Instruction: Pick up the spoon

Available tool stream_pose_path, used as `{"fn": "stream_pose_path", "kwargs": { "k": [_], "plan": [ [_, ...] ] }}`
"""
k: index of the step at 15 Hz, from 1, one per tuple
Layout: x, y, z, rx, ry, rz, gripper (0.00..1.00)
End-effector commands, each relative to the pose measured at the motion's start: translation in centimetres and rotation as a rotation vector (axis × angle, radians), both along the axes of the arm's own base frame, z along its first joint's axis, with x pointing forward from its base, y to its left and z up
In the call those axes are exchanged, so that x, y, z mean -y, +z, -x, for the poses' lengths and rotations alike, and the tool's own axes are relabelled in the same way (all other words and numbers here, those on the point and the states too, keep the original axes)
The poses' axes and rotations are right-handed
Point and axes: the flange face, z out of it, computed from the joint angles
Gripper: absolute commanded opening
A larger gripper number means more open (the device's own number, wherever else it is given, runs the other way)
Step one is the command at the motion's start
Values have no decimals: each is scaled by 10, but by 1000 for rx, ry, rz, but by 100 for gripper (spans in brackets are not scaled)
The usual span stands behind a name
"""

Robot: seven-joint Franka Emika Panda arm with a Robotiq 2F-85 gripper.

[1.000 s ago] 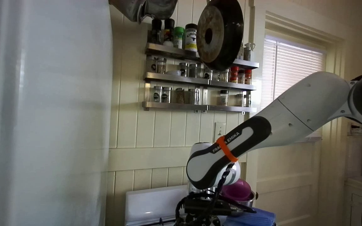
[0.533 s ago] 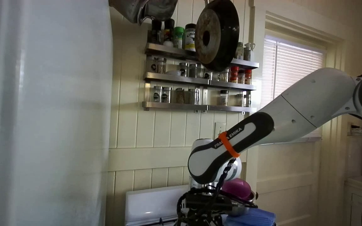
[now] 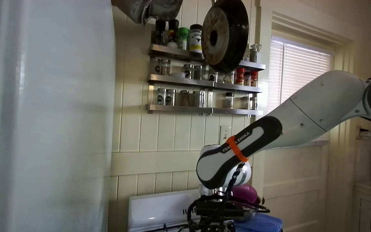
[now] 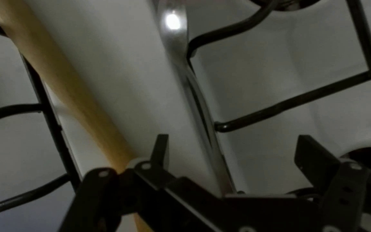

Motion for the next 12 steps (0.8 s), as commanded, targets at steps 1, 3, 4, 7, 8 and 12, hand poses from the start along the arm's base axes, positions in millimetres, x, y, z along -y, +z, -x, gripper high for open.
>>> {"fn": "stream_pose_path", "kwargs": {
  "k": [1, 3, 4, 7, 8, 12],
  "plan": [
    [2, 0, 0, -2, -4, 2, 100],
    [2, -2, -4, -8, -5, 11, 100],
    [2, -3, -5, -10, -5, 12, 100],
    [4, -5, -8, -12, -6, 13, 100],
    [5, -6, -10, -14, -8, 15, 100],
    [5, -7, -14, -13, -7, 13, 77]
  ]
}}
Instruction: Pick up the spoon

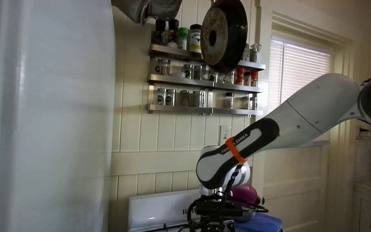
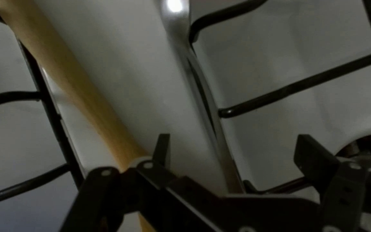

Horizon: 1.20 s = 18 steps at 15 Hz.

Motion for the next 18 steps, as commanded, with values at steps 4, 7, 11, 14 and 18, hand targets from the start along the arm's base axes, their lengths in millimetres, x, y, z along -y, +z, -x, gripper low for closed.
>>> {"fn": "stream_pose_path", "kwargs": {
  "k": [4, 7, 11, 14, 18],
  "plan": [
    [-3, -3, -8, -18, 9, 11, 53],
    [-5, -5, -11, -23, 11, 11, 30],
    [-3, -2, -13, -30, 12, 19, 0],
    [0, 0, -16, -29, 14, 17, 2],
    [-5, 11, -13, 5, 42, 20, 2]
  ]
}}
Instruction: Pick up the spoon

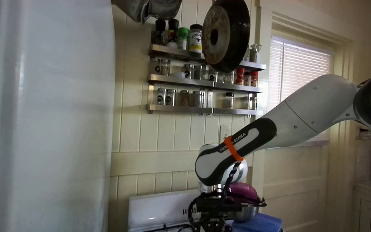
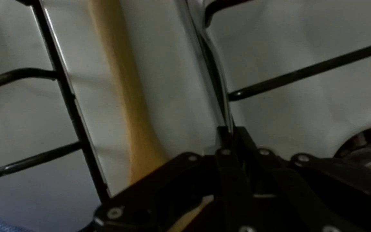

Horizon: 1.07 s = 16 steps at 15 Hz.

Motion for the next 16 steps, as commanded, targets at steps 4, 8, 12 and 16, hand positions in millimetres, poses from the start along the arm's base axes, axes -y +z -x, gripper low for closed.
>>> {"fn": "stream_pose_path", "kwargs": {
  "k": [4, 8, 12, 16],
  "plan": [
    [-7, 35, 13, 97, 38, -16, 2],
    [1, 75, 43, 256, 27, -33, 2],
    [1, 113, 82, 454, -23, 4, 2],
    [8, 135, 109, 597, -137, 98, 2]
  ]
}}
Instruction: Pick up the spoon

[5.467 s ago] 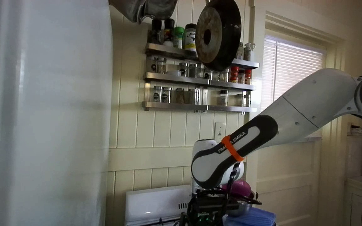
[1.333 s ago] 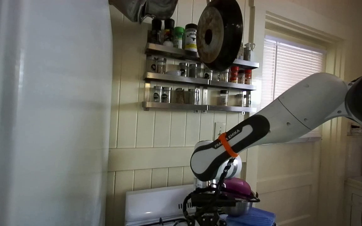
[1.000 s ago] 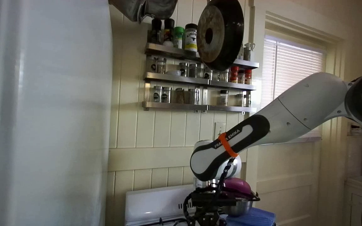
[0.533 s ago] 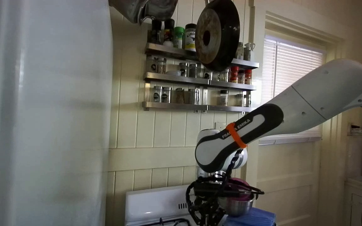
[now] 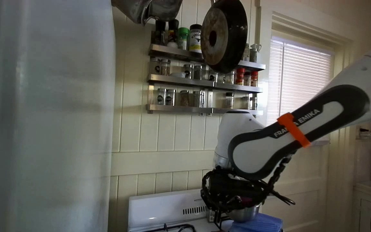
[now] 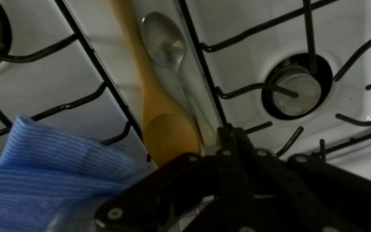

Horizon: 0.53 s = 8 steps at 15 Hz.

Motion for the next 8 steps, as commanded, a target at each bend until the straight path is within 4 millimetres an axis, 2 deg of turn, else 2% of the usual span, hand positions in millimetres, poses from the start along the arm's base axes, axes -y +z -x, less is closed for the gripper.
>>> {"fn": "stream_pose_path", "kwargs": {
  "k": [1, 4, 5, 6, 8],
  "plan": [
    [13, 11, 30, 104, -106, 57, 2],
    [19, 5, 32, 22, -107, 57, 2],
    [21, -5, 31, -53, -39, 50, 33],
    [22, -11, 30, -84, 8, 37, 34],
    [28, -25, 21, -120, 115, 16, 48]
  ]
}}
